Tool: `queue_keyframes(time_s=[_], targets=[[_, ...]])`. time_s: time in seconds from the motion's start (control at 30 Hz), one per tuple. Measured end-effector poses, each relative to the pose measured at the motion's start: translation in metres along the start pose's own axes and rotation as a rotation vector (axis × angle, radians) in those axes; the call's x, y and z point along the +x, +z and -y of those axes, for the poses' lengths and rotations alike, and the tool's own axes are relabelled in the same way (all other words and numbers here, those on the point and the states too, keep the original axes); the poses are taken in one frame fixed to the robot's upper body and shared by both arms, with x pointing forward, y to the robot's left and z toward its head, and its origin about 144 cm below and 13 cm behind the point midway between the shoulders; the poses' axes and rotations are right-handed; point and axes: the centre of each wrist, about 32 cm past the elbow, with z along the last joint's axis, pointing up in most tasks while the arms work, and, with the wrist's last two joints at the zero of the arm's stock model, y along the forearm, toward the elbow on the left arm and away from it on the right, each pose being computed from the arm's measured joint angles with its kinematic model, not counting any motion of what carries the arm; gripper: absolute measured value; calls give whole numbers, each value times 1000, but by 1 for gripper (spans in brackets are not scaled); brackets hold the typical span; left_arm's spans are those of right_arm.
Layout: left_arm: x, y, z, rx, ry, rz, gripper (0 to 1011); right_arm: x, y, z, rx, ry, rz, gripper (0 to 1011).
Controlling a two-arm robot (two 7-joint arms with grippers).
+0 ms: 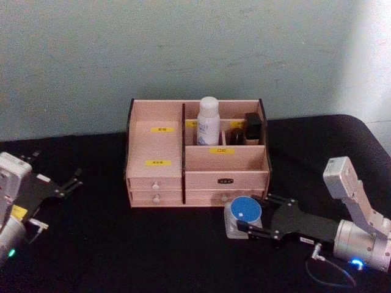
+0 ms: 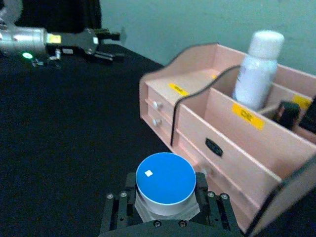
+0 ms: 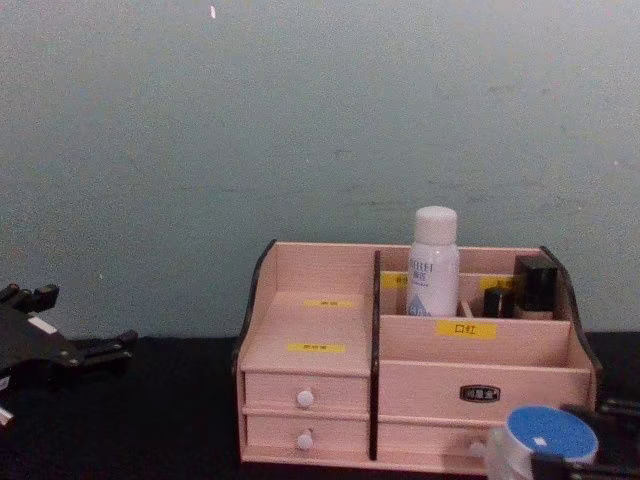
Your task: Pick up the facial cleanser and watermelon frost from the table and place them into the tiered storage box.
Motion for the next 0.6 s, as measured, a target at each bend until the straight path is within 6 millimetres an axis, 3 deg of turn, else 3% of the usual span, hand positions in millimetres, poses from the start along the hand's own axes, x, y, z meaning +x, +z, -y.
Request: queue_keyframes(time_s=[0.6], targets=[[0, 0, 0, 0, 0, 0, 1001, 12, 30, -37, 123, 78, 83, 712]])
